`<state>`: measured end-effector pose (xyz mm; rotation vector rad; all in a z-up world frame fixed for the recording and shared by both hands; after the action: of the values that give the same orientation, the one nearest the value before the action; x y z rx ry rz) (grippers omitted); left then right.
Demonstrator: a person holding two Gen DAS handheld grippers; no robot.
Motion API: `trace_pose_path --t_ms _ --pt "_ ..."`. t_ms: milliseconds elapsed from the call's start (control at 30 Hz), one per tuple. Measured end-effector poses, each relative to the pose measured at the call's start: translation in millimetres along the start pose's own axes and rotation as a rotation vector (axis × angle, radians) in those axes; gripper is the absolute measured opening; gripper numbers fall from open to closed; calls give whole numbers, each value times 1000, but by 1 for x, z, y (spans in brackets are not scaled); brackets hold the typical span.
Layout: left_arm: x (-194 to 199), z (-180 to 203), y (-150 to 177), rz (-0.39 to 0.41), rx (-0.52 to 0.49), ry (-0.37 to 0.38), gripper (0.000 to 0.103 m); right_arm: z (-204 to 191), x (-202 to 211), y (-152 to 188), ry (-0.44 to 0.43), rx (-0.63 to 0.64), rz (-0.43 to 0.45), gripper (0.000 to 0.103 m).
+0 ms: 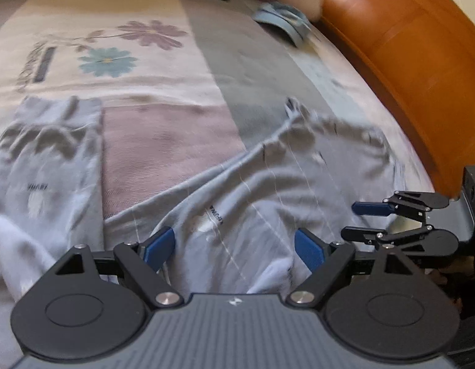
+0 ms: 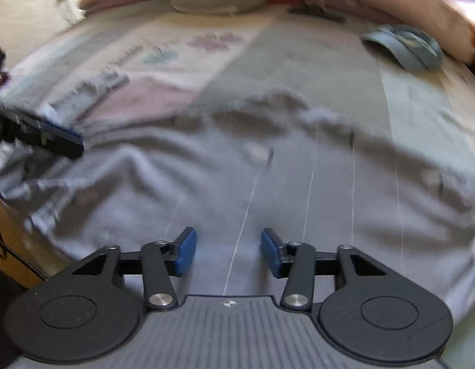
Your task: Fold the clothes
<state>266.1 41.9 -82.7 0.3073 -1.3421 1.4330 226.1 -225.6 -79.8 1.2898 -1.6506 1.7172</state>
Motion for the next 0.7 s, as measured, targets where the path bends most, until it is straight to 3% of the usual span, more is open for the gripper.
trace_pose_path --t_ms 100,267,500,567,700 --pt "0 -2 4 -27 -95 43 87 -5 13 21 93 -54 31 66" --pt "5 -12 4 -49 -142 113 87 -18 29 28 227 -110 53 66" --pt "5 -17 6 -66 -165 130 88 -96 6 11 48 142 64 66" --pt "6 -17 8 -63 -172 119 88 -98 -8 19 62 180 30 67" --pt "10 -14 10 -58 -160 72 88 -71 11 33 1 97 24 68"
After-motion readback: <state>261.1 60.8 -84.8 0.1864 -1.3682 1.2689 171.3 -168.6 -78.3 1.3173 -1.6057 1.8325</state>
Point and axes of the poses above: each gripper's, at about its wrist camera, not at the fingertips, and x roughly against the way its jaws point, z to its right, y to its underside, the point moved 3 cm from there along -x, roughly the way its jaws point, and after that the axes turned 10 degrees about -x, right-handed, at the moved point
